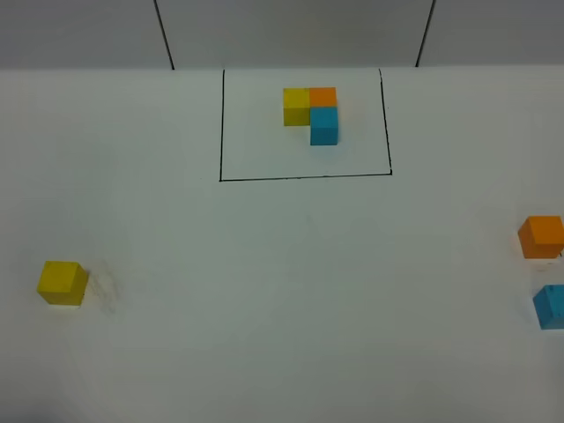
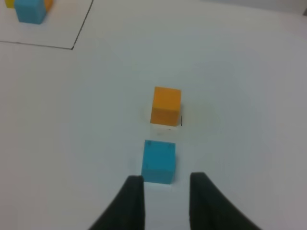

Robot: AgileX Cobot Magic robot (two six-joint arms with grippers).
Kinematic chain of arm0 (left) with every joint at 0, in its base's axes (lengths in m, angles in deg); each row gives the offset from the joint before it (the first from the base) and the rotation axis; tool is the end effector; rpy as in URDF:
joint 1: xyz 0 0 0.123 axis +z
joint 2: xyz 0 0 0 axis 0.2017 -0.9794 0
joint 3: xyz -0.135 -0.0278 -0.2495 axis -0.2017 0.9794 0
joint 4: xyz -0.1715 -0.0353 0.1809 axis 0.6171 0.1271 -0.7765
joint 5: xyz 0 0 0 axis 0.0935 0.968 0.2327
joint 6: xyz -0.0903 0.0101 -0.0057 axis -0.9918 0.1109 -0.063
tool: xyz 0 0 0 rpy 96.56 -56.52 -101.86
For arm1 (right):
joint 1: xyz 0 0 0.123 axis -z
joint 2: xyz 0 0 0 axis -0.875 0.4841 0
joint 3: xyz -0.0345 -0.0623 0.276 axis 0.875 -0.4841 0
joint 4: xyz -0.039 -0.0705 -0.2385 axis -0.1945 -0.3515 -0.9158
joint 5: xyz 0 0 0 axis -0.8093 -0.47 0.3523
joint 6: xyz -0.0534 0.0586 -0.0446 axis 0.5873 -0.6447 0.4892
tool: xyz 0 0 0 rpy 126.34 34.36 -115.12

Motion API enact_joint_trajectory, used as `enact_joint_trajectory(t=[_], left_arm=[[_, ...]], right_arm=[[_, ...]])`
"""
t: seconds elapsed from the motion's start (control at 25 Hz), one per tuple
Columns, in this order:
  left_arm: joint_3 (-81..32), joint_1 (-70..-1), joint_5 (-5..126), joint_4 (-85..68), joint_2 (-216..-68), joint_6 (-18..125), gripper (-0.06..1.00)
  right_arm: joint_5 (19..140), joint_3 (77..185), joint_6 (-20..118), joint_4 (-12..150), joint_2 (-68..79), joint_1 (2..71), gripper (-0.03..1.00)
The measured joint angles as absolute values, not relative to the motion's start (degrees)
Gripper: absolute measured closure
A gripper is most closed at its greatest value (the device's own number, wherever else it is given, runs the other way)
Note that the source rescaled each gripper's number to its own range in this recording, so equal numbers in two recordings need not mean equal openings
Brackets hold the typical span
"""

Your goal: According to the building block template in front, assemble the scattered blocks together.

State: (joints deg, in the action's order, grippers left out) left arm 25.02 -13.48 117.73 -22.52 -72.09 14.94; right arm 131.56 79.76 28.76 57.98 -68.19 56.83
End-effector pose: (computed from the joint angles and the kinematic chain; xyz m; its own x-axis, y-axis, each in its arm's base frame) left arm 0.0010 0.0012 0.2845 -0.4860 -0.0624 -0.8717 -0.0170 0.9979 -0.0620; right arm -0.0065 -0.0051 0.2777 -0.4470 -0.1115 -0.8876 -0.0639 0.9936 -0.0926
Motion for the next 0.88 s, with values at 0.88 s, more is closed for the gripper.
enact_joint_trajectory(t=[0.88], left_arm=[[5.6, -13.5, 105.5, -19.2, -148.4, 15.5, 0.26]], right_arm=[[131.6, 79.8, 28.8, 58.0, -68.2, 56.8, 0.97]])
